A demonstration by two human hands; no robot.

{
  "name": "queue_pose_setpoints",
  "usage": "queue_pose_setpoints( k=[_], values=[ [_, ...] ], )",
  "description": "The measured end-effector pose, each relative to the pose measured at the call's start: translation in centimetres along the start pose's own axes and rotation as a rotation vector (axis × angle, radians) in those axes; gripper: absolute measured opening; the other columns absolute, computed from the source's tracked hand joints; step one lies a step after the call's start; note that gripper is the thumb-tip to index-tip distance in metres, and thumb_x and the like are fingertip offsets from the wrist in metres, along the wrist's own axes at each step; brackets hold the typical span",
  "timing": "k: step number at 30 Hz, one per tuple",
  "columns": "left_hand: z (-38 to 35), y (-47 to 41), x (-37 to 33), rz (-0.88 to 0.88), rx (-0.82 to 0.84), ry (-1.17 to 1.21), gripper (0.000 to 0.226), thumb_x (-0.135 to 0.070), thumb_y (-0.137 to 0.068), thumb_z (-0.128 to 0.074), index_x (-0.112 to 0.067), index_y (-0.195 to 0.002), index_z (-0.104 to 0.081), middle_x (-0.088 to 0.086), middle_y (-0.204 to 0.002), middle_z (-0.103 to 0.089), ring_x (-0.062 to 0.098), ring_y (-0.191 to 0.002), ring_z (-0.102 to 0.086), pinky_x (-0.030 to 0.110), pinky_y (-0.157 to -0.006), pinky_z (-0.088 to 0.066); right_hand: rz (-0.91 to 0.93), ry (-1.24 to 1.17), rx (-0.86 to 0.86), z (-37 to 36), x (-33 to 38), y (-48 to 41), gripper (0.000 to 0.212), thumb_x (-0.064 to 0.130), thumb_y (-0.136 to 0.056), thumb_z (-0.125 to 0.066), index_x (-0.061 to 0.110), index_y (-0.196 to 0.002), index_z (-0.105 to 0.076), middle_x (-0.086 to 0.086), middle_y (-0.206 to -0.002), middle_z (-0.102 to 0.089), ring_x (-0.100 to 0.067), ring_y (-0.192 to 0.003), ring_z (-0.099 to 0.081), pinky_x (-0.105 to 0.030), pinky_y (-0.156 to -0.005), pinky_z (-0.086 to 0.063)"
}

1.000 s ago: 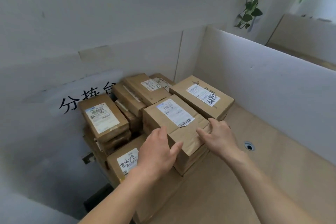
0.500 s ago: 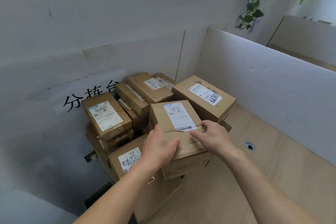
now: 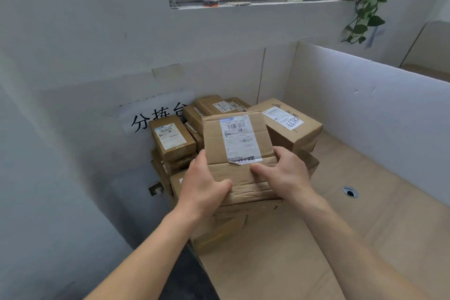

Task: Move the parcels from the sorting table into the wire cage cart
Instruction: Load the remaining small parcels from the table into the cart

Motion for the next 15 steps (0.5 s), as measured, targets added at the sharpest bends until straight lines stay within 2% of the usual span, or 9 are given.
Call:
queue_pose_setpoints(
  k=[3, 6, 8, 10, 12, 14, 15],
  values=[
    [1.6, 4.1, -0.3, -0.011, -0.075, -0.023, 0.076, -0.022, -0.072, -0.082, -0.031, -0.136, -0.043, -0.009, -0.119, -0.056, 0.009, -0.105, -0.056, 0.03, -0.088, -0.054, 0.102, -0.034, 0.02, 0.3, 1.1, 3.1, 0.04, 0.05, -0.074, -0.078, 0.033, -0.107, -0.062, 0.015, -0.1, -0.069, -0.009, -0.096, -0.064, -0.031, -0.083, -0.052],
    [3.4, 8.2, -0.1, 0.013, -0.164, -0.056, 0.08, -0.027, -0.072, -0.082, -0.03, -0.14, -0.04, -0.009, -0.118, -0.052, 0.007, -0.1, -0.054, 0.017, -0.079, -0.045, 0.207, -0.069, 0.072, 0.1, 2.6, 6.3, 0.038, 0.048, -0.077, -0.079, 0.037, -0.106, -0.057, 0.022, -0.094, -0.065, -0.004, -0.091, -0.063, -0.025, -0.076, -0.05],
    [4.9, 11.0, 0.3, 0.051, -0.232, -0.07, 0.072, -0.031, -0.072, -0.082, -0.03, -0.134, -0.044, -0.009, -0.114, -0.051, 0.003, -0.095, -0.054, 0.01, -0.072, -0.039, 0.265, -0.094, 0.111, -0.4, 3.6, 8.3, 0.04, 0.048, -0.079, -0.078, 0.035, -0.11, -0.056, 0.02, -0.096, -0.066, -0.004, -0.091, -0.063, -0.019, -0.072, -0.048],
    [6.5, 13.7, 1.0, 0.088, -0.301, -0.072, 0.061, -0.034, -0.071, -0.082, -0.032, -0.12, -0.046, -0.013, -0.108, -0.05, 0.0, -0.092, -0.054, 0.009, -0.07, -0.038, 0.305, -0.113, 0.133, -1.2, 4.7, 10.2, 0.043, 0.047, -0.08, -0.078, 0.031, -0.114, -0.059, 0.019, -0.095, -0.065, -0.001, -0.088, -0.061, -0.01, -0.066, -0.043],
    [8.1, 16.3, 1.8, 0.13, -0.367, -0.071, 0.059, -0.037, -0.073, -0.082, -0.037, -0.115, -0.04, -0.021, -0.105, -0.046, -0.004, -0.089, -0.052, 0.011, -0.073, -0.037, 0.334, -0.134, 0.148, -2.1, 6.0, 12.0, 0.044, 0.046, -0.081, -0.078, 0.026, -0.116, -0.061, 0.019, -0.093, -0.065, -0.003, -0.087, -0.062, -0.013, -0.07, -0.048],
    [9.7, 18.8, 2.7, 0.169, -0.425, -0.078, 0.067, -0.038, -0.075, -0.082, -0.029, -0.129, -0.044, -0.017, -0.113, -0.048, -0.002, -0.095, -0.052, 0.016, -0.082, -0.04, 0.359, -0.152, 0.176, -3.3, 7.4, 13.7, 0.045, 0.046, -0.083, -0.077, 0.023, -0.118, -0.062, 0.017, -0.095, -0.067, -0.007, -0.09, -0.063, -0.03, -0.08, -0.055],
    [10.6, 20.0, 3.1, 0.188, -0.454, -0.085, 0.074, -0.038, -0.075, -0.082, -0.023, -0.137, -0.044, -0.013, -0.121, -0.051, 0.002, -0.102, -0.053, 0.021, -0.09, -0.043, 0.376, -0.159, 0.189, -3.8, 8.0, 14.6, 0.044, 0.047, -0.084, -0.076, 0.023, -0.118, -0.062, 0.018, -0.094, -0.066, -0.005, -0.088, -0.063, -0.029, -0.077, -0.054]
  ],
)
Point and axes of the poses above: each hand's wrist, its own y-axis away from the middle knuckle, its own z-axis out of the back of the hand, x = y × z, the point moved 4 cm from there along -y, towards the middle knuckle
